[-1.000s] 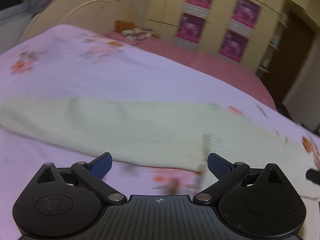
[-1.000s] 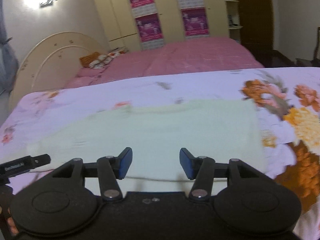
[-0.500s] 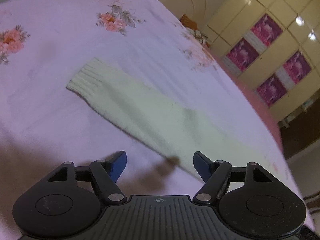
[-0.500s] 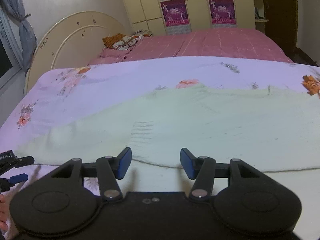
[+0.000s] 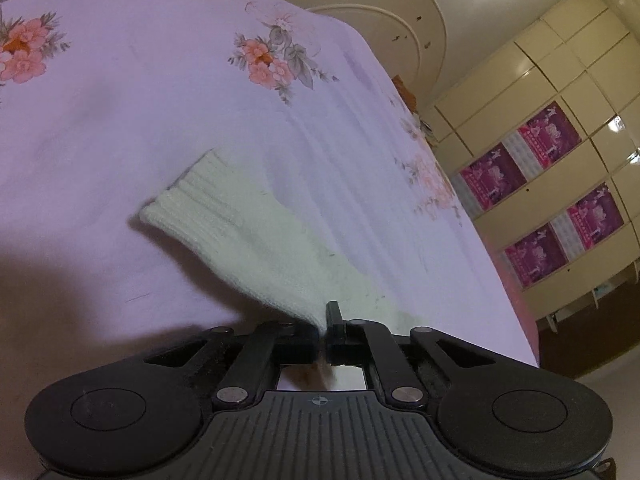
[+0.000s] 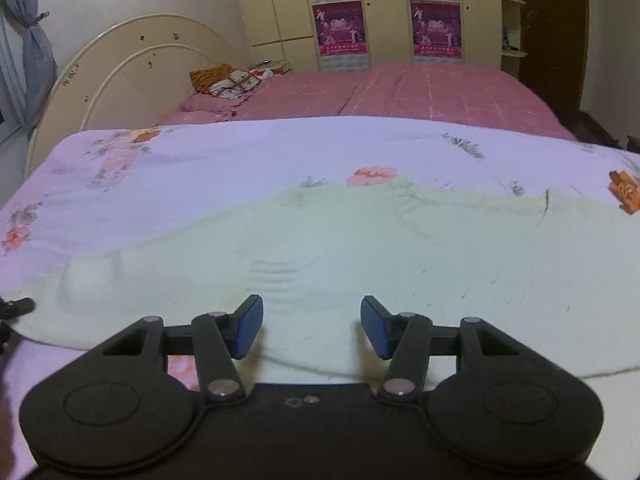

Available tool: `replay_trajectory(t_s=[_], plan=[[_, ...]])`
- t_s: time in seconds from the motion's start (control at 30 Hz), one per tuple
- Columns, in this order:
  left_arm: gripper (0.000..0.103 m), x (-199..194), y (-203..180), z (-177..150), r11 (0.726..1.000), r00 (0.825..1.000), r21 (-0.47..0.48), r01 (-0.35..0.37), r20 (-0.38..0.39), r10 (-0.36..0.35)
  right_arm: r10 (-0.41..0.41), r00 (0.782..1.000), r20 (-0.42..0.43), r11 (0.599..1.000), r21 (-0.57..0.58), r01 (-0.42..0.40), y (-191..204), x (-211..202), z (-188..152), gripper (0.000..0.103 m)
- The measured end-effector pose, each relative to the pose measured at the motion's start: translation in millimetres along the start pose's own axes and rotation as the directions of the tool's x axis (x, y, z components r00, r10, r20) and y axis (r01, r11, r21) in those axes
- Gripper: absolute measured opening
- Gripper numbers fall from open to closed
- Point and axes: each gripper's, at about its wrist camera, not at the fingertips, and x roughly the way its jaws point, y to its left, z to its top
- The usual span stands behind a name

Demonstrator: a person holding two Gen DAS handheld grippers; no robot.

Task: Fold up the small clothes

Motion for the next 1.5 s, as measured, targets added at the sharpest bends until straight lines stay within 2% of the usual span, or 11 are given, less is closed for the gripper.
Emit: replay_trajectory(t_s=[0.3, 0.6, 0.8, 0.93, 0.97, 1.0, 1.03, 1.07, 1.17, 1.27, 1.5], plan=[[0.004, -17.7, -79.7, -3.3, 0.958, 0.981, 0.218, 0.183, 0.025, -0.193, -0.113, 0.994, -0.008, 0.976, -0.189, 0.109, 14.8, 24.2, -24.2, 0.054], [0.004, -22.7, -229.8, -121.3, 0.758, 0.883, 0.454, 0.469, -0.249, -0.398, 0.012, 0.998, 0.054, 0.997, 0.077, -0.016, -42.5, -23.6, -13.1, 0.053], [0.004, 7.0, -296.0, -247.7, 0.643, 0.817, 0.531, 0.551, -0.501, -0.287, -0.011, 0.998, 0.07, 0.984, 0.178, -0.002, -108.4, -62.2, -25.3, 0.056], [0.005, 11.5, -307.3, -272.3, 0.652, 0.81, 0.543, 0.53, -0.552, -0.199, -0.027, 0.998, 0.049, 0.98, 0.197, 0.016, -139.5, -73.1, -40.5, 0.056], [0.016, 9.5, -308.8, -269.8, 0.648, 0.807, 0.54, 0.537, -0.554, -0.207, -0.023, 0.999, 0.044, 0.979, 0.205, 0.013, -143.5, -74.2, -43.3, 0.056], [0.029, 6.2, -311.2, -267.0, 0.64, 0.807, 0.546, 0.541, -0.551, -0.212, -0.019, 0.999, 0.042, 0.978, 0.21, 0.01, -146.3, -75.2, -45.7, 0.056], [0.06, 2.8, -312.3, -262.7, 0.635, 0.809, 0.55, 0.543, -0.546, -0.219, -0.017, 0.999, 0.041, 0.977, 0.214, 0.007, -148.4, -75.9, -47.2, 0.056], [0.077, -7.6, -307.7, -263.6, 0.635, 0.814, 0.552, 0.541, -0.533, -0.231, -0.01, 0.999, 0.042, 0.977, 0.212, 0.001, -148.7, -76.0, -48.6, 0.056], [0.078, -29.9, -307.1, -257.2, 0.627, 0.828, 0.566, 0.535, -0.499, -0.256, 0.015, 0.999, 0.041, 0.979, 0.204, -0.023, -145.8, -74.5, -48.6, 0.056], [0.078, -41.2, -303.7, -236.9, 0.653, 0.838, 0.551, 0.52, -0.477, -0.265, 0.043, 0.998, 0.043, 0.982, 0.18, -0.05, -136.6, -71.2, -45.6, 0.057], [0.078, -51.8, -248.2, -169.9, 0.742, 0.922, 0.56, 0.369, -0.322, -0.215, 0.099, 0.994, 0.05, 0.992, 0.067, -0.103, -96.2, -61.3, -33.9, 0.066]])
